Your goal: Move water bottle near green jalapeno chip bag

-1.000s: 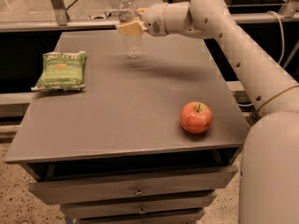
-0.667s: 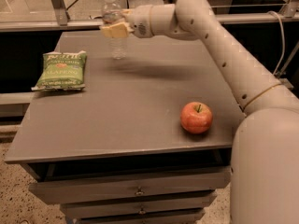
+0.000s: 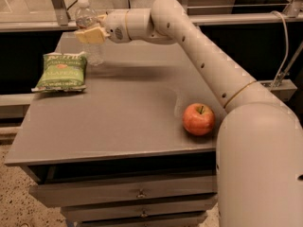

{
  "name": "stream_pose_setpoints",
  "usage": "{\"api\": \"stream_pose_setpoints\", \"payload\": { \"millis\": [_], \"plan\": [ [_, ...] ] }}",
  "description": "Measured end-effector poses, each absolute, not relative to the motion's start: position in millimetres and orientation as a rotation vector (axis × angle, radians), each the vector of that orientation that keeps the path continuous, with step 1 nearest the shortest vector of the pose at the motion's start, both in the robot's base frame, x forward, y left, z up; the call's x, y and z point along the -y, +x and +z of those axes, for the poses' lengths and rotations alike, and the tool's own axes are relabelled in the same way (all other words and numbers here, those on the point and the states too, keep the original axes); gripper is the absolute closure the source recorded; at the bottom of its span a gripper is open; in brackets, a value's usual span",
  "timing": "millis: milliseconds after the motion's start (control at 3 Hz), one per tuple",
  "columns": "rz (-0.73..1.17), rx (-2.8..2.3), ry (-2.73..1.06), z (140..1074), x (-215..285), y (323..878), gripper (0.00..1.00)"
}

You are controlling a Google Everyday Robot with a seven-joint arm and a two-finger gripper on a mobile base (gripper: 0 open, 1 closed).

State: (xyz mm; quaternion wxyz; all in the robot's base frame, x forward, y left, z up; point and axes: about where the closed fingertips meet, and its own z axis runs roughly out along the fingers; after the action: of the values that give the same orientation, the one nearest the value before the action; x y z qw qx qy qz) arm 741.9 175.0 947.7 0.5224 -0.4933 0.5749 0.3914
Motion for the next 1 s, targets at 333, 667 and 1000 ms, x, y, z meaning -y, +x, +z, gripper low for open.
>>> {"api": "stream_pose_setpoints", "payload": {
  "millis": [333,667,1000],
  "plan": [
    [1.001,-1.384,-1.181,944.8,-196.5,731.0,0.74],
    [1.034,-1.383,-1.183,944.6,-207.5,724.8,0.51],
    [1.047,-1.389,-1.187,939.7,-211.7,721.3,0.27]
  ]
}}
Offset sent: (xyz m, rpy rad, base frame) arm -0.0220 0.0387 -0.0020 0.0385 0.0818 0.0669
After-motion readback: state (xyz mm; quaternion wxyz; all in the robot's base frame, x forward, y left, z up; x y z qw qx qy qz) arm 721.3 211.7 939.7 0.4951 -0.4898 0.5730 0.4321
